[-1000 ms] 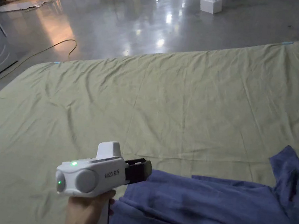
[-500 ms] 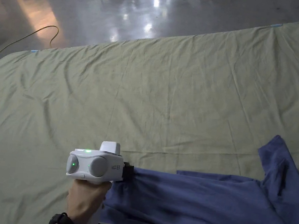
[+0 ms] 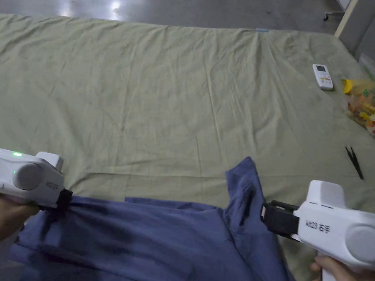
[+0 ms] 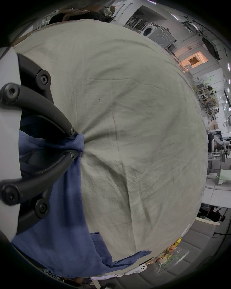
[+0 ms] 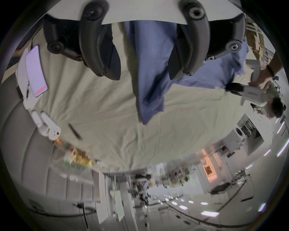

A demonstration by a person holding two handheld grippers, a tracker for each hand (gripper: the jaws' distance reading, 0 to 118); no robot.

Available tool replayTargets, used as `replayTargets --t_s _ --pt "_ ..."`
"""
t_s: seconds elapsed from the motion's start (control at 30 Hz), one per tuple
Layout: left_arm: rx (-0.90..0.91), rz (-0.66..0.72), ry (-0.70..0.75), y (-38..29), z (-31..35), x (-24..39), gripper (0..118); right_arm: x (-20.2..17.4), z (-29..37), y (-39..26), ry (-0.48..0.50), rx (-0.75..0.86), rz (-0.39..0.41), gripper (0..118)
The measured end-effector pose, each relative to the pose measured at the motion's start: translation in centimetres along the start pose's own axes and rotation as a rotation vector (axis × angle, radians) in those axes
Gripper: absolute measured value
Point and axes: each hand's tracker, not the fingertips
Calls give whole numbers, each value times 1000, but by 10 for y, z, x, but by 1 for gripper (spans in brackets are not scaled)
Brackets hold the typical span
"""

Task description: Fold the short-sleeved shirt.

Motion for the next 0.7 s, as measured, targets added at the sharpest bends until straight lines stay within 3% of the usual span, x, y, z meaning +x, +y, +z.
replayTargets --t_s 0.17,0.27,0.37,0.4,0.5,0.63,0.7 --pt "-6 5 -21 -1 5 0 12 -6 -61 -1 -99 -142 67 69" --pt "-3 12 -22 -3 5 1 12 -14 -60 -7 -107 -94 112 65" --pt "18 -14 5 -6 4 5 12 -31 -53 -8 -59 -86 187 7" --pt "38 -11 3 -6 6 6 12 -37 -53 -7 -56 -99 182 3" --pt "148 51 -34 -13 29 -7 6 -39 -36 -1 -59 -66 189 2" --pt "418 270 -188 -39 118 -45 6 -28 36 13 14 132 93 2" --pt "537 330 -266 -58 177 -68 6 -27 78 22 6 245 91 2"
